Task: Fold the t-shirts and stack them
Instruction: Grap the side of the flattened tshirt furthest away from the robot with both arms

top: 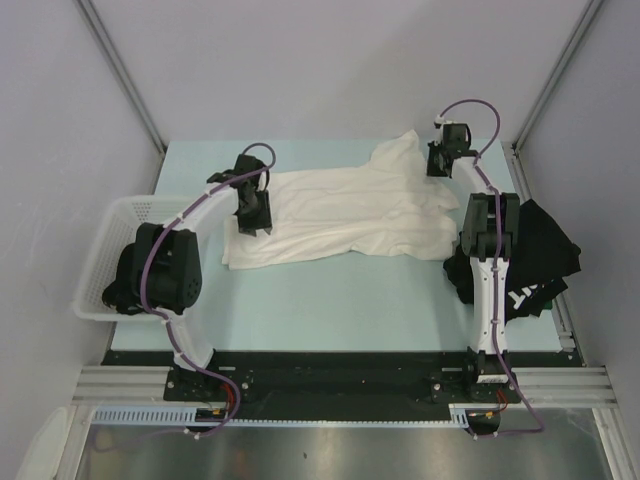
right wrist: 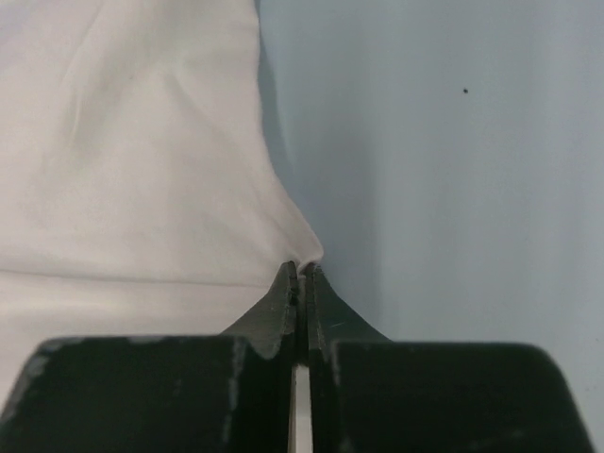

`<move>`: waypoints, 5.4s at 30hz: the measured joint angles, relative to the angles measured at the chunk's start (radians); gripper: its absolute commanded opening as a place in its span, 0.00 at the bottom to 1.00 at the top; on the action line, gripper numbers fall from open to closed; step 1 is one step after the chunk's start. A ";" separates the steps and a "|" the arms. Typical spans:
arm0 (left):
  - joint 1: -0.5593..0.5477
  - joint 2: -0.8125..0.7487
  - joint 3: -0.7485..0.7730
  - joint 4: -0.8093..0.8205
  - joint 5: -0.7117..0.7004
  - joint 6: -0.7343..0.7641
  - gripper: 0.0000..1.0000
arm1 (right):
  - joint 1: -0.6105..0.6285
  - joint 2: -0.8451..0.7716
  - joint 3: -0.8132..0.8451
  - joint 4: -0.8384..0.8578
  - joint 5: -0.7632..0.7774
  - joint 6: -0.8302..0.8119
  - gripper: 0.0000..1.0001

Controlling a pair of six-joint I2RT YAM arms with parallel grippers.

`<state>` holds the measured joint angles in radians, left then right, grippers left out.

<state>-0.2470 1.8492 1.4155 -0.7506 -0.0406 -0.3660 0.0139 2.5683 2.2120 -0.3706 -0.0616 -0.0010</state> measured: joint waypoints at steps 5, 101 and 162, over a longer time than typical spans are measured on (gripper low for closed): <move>0.000 0.000 0.013 -0.005 0.002 0.000 0.46 | 0.000 -0.076 -0.111 -0.021 0.011 -0.004 0.00; -0.069 -0.471 -0.515 -0.286 -0.036 -0.121 0.00 | 0.034 -0.460 -0.272 -0.176 0.107 -0.033 0.34; -0.150 -0.225 -0.044 -0.310 -0.061 -0.176 0.40 | 0.087 0.159 0.234 0.115 -0.287 0.286 0.49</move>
<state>-0.3973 1.6238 1.3712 -1.0607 -0.1020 -0.5419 0.1009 2.7277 2.4462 -0.2554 -0.3489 0.2855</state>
